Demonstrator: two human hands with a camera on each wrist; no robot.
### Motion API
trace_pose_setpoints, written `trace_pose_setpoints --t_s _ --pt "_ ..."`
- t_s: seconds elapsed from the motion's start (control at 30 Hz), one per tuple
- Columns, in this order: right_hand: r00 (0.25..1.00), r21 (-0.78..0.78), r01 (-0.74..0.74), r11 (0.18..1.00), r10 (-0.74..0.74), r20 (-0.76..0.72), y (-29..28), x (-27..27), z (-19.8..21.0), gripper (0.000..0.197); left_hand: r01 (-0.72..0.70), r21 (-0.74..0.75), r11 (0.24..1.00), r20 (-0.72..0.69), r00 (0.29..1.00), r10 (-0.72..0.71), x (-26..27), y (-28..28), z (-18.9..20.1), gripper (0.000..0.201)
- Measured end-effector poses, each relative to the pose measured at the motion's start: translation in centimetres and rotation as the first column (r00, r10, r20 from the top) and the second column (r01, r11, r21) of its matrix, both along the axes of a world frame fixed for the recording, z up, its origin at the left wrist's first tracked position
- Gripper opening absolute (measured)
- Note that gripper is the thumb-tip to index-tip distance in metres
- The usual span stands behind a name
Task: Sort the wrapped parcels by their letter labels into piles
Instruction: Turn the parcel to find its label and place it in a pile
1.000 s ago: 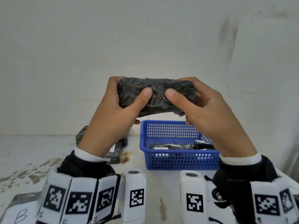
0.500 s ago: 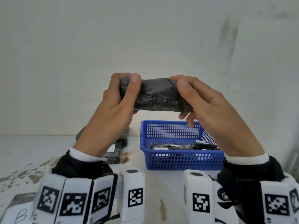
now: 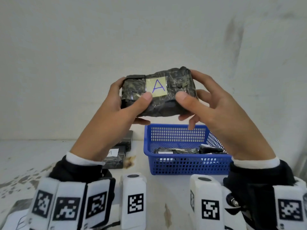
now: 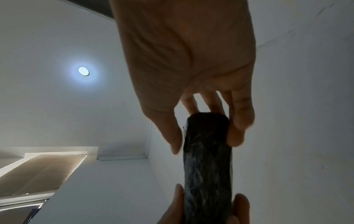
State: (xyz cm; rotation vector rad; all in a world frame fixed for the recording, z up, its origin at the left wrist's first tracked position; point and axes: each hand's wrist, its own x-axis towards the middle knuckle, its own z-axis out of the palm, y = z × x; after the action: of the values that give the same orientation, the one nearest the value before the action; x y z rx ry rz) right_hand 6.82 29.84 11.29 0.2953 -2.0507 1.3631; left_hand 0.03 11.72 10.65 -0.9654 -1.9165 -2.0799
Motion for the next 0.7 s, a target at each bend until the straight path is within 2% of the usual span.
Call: trace_pose_setpoints --t_s 0.07,0.23,0.37,0.6,0.7 --pt "1.0 -0.003 0.015 1.0 -0.015 -0.004 -0.18 -0.12 -0.07 0.059 -0.006 -0.019 1.0 -0.037 0.999 0.005 -0.04 0.08 -0.1 0.074" --pt "0.996 0.035 0.084 0.996 -0.084 -0.005 -0.6 -0.2 -0.13 0.067 -0.044 -0.062 0.997 -0.093 0.995 0.039 0.06 0.41 -0.25 0.072" --pt "0.994 0.023 0.107 0.994 -0.106 -0.017 -0.82 -0.09 -0.1 0.063 -0.097 -0.078 0.992 -0.083 0.992 0.091 0.19 0.46 -0.29 0.085" --pt "0.989 -0.027 0.134 0.991 -0.135 -0.061 -0.98 -0.39 -0.15 0.043 -0.132 -0.107 0.985 -0.057 0.99 0.127 0.5 0.66 -0.16 0.054" --pt "0.99 -0.057 0.116 0.992 -0.12 -0.069 -1.03 -0.31 -0.07 0.034 -0.101 -0.05 0.994 -0.008 0.995 0.101 0.46 0.76 -0.26 0.054"
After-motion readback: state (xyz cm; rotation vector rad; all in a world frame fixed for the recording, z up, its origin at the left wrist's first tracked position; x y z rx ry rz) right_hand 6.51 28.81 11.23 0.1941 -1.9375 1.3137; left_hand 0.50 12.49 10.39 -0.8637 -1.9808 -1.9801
